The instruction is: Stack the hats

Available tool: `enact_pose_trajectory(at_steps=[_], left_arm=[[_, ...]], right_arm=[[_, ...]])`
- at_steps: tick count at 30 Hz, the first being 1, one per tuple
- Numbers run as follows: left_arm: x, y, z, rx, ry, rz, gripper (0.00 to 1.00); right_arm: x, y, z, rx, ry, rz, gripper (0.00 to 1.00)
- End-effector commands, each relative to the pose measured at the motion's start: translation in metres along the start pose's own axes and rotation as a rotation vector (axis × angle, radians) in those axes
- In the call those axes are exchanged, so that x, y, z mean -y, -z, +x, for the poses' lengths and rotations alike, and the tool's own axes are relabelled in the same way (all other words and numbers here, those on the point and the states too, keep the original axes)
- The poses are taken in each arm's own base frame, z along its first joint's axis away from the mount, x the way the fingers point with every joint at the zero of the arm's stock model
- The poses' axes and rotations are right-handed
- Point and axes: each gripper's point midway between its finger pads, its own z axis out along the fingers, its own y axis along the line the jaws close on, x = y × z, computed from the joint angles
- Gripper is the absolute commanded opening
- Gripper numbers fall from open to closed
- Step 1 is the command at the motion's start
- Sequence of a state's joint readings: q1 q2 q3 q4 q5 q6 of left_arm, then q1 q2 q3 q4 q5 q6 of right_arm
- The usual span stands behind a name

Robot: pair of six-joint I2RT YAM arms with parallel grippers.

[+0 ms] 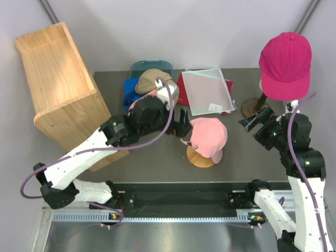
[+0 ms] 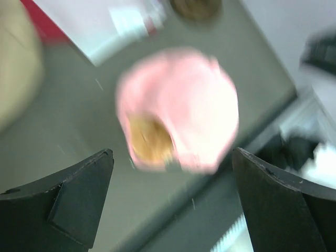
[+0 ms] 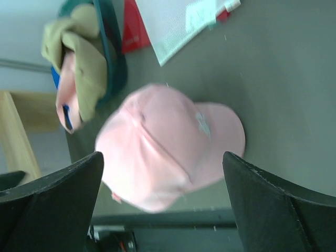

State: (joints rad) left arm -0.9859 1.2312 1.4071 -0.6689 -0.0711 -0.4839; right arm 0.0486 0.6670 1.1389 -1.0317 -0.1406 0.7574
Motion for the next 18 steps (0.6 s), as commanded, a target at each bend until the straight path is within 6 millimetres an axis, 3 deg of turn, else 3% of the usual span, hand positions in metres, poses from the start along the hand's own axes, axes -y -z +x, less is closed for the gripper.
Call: enact_pose_trajectory(at_steps=[1, 2, 3, 4, 5, 7, 8, 10, 16, 18], left_arm=[[-0.050, -0.023, -0.078, 0.188, -0.080, -0.282, 0.99], [-0.052, -0.023, -0.100, 0.235, -0.080, -0.308, 0.99], [-0.064, -0.043, -0.100, 0.214, -0.095, -0.356, 0.99], [-0.082, -0.044, -0.121, 0.257, -0.095, -0.414, 0.99], [-0.098, -0.064, -0.119, 0.227, -0.097, -0.454, 0.99], [-0.131, -0.066, -0.144, 0.264, -0.067, -0.521, 0.99], [-0.147, -0.079, -0.147, 0.262, -0.062, -0.549, 0.99], [-0.181, -0.076, -0.165, 0.304, -0.039, -0.626, 0.98], [-0.255, -0.093, -0.182, 0.382, 0.041, -0.710, 0.96], [-0.265, -0.101, -0.187, 0.402, 0.050, -0.699, 0.96]], right_arm=[[-0.037, -0.022, -0.056, 0.193, -0.016, -0.114, 0.94], [-0.041, -0.025, -0.057, 0.192, -0.014, -0.133, 0.94], [-0.045, -0.029, -0.059, 0.192, -0.013, -0.150, 0.94], [-0.050, -0.036, -0.064, 0.197, -0.010, -0.164, 0.94], [-0.053, -0.040, -0.064, 0.187, -0.008, -0.178, 0.94], [-0.063, -0.051, -0.071, 0.183, -0.005, -0.207, 0.94], [-0.068, -0.054, -0.071, 0.174, 0.002, -0.227, 0.94], [-0.074, -0.062, -0.075, 0.159, 0.011, -0.241, 0.94], [-0.090, -0.068, -0.087, 0.168, 0.052, -0.285, 0.94], [-0.094, -0.069, -0.091, 0.177, 0.059, -0.293, 0.94]])
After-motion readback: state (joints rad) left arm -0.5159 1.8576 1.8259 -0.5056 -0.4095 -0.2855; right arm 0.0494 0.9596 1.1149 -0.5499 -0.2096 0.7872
